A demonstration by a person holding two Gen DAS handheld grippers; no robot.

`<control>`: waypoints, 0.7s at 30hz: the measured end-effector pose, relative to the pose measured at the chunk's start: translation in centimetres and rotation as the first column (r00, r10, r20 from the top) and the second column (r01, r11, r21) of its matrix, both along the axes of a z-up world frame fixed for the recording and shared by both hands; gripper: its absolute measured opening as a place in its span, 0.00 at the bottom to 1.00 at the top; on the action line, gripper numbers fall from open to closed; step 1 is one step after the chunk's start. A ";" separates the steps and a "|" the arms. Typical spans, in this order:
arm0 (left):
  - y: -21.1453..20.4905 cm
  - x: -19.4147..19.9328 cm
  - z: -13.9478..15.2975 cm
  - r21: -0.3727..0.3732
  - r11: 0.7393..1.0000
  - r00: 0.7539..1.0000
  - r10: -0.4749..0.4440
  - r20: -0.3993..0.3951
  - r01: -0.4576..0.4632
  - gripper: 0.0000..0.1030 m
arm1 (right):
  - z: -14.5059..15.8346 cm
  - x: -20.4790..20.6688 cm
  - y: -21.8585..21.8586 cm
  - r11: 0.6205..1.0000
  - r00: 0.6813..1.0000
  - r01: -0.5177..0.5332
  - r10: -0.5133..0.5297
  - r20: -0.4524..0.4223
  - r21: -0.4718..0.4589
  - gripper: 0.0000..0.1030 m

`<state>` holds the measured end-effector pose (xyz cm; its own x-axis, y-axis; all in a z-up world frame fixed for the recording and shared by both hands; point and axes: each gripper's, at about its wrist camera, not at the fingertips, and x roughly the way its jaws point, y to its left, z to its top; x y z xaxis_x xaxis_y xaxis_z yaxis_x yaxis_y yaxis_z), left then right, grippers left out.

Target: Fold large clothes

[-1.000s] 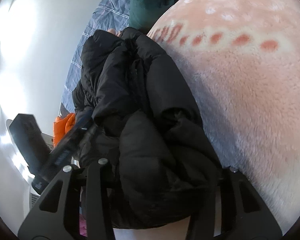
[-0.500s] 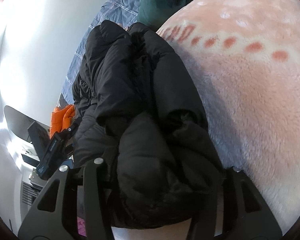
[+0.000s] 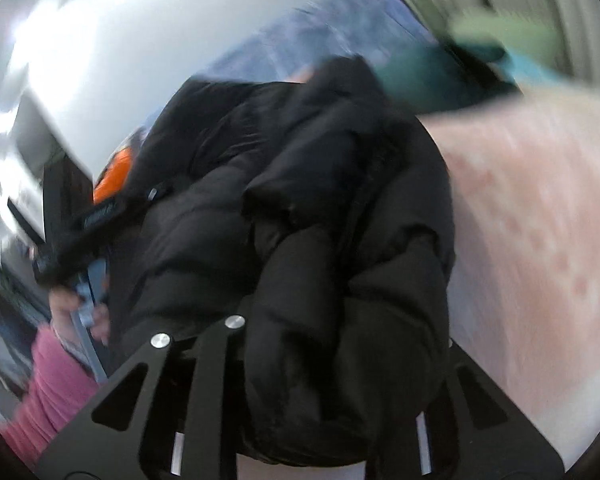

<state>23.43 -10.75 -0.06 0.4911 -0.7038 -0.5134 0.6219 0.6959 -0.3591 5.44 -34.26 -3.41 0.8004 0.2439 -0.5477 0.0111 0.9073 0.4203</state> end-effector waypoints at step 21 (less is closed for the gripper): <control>5.3 25.8 6.8 0.400 0.674 0.773 0.443 0.453 -0.621 0.87 | -0.5 38.6 18.4 0.999 0.999 -0.035 0.035 0.037 0.002 0.25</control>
